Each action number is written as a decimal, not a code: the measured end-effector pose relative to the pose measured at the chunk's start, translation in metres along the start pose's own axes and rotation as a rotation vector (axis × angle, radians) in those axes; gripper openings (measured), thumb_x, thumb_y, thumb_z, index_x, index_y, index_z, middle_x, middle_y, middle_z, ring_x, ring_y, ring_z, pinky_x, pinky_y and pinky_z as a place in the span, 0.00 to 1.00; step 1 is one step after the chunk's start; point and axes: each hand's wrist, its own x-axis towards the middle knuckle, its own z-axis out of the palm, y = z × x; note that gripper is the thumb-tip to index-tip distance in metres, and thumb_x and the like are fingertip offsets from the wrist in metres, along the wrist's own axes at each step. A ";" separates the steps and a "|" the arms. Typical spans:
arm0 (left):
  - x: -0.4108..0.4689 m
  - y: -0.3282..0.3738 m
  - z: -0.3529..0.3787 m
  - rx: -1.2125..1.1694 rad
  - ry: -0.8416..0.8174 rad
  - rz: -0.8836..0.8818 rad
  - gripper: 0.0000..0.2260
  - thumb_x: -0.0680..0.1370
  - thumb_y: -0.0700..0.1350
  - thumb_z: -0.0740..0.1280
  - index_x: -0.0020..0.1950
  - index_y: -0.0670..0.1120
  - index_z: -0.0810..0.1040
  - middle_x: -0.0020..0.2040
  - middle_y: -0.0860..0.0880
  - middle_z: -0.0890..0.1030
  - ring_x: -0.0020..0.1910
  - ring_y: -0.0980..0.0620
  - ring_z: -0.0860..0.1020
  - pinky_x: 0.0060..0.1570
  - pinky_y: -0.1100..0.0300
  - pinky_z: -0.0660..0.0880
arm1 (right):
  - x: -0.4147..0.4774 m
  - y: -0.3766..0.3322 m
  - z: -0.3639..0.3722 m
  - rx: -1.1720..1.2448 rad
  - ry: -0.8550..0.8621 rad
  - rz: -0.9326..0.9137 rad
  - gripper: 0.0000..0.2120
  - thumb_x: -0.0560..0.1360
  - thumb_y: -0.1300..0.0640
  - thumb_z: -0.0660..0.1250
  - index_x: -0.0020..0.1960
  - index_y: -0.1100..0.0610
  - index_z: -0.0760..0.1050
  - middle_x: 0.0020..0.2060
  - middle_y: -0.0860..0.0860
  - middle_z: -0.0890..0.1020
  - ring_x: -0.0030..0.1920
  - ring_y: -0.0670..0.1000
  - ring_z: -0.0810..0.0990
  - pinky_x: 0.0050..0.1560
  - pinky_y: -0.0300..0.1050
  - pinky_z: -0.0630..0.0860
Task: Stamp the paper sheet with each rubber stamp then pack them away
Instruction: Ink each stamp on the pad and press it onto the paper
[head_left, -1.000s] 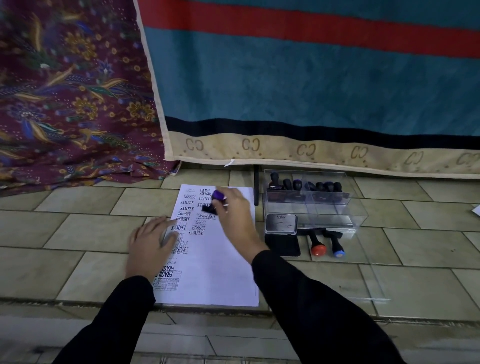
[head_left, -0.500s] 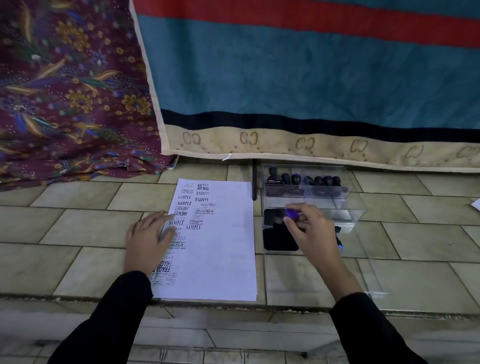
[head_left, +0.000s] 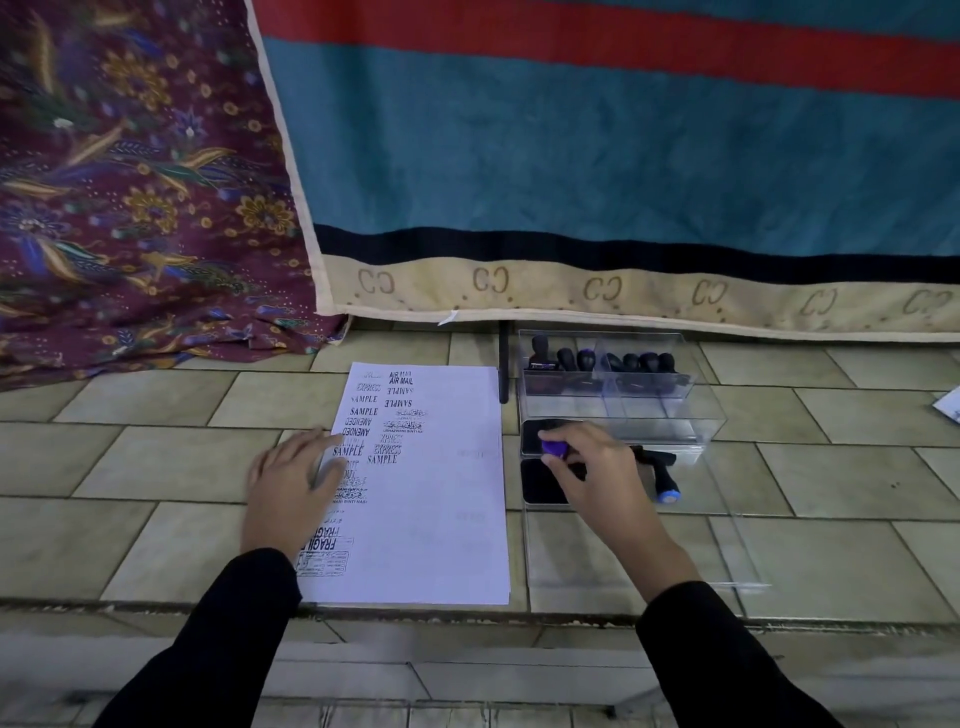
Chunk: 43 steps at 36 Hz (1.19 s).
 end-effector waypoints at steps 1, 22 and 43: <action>0.000 0.000 0.000 -0.003 -0.004 0.000 0.18 0.75 0.55 0.60 0.62 0.56 0.78 0.67 0.54 0.76 0.68 0.51 0.70 0.70 0.53 0.54 | 0.000 0.000 0.000 0.002 0.004 0.004 0.12 0.72 0.62 0.71 0.55 0.57 0.80 0.49 0.50 0.80 0.44 0.45 0.80 0.48 0.39 0.80; 0.000 0.005 -0.003 -0.025 -0.005 -0.004 0.18 0.74 0.55 0.61 0.62 0.54 0.79 0.67 0.52 0.76 0.68 0.49 0.71 0.71 0.48 0.57 | -0.005 -0.005 0.005 0.027 0.034 0.106 0.12 0.72 0.64 0.71 0.55 0.57 0.80 0.49 0.48 0.80 0.44 0.46 0.81 0.49 0.36 0.78; -0.001 0.008 -0.006 -0.020 -0.003 -0.009 0.13 0.78 0.50 0.66 0.62 0.53 0.79 0.68 0.52 0.76 0.68 0.49 0.70 0.71 0.48 0.57 | 0.039 -0.095 0.094 0.160 -0.202 -0.075 0.12 0.75 0.59 0.68 0.58 0.59 0.76 0.51 0.56 0.77 0.48 0.55 0.78 0.53 0.48 0.77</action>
